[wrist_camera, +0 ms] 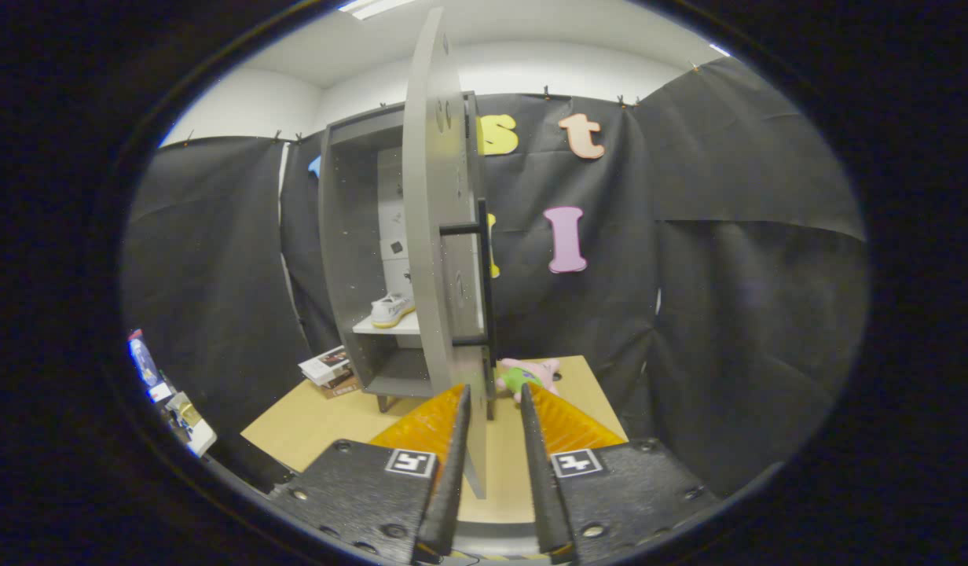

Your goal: Open the shoe cabinet door, grab the shoes and put them into the shoe cabinet, then close the shoe cabinet door.

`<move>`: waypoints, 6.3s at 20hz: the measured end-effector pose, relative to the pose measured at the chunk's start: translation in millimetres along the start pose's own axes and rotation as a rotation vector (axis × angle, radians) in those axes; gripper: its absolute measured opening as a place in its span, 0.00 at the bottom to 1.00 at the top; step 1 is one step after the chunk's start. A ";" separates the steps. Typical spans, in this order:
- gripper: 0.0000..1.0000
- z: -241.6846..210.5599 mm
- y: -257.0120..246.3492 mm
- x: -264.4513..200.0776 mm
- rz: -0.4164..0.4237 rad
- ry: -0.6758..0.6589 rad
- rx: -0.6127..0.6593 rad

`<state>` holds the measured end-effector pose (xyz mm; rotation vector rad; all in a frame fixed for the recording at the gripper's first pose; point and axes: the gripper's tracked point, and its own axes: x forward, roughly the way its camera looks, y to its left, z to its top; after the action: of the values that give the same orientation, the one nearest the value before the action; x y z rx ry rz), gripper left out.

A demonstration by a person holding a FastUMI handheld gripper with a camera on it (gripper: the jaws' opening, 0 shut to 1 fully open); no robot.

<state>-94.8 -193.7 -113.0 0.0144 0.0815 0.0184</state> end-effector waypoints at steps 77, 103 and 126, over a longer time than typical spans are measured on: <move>0.08 82.7 124.4 144.4 0.045 0.070 -0.129; 0.08 219.8 119.6 383.3 -0.032 0.096 -0.111; 0.63 209.6 122.0 366.4 -0.016 0.131 -0.082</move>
<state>285.2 -67.6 68.0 -0.0691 0.2116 0.0071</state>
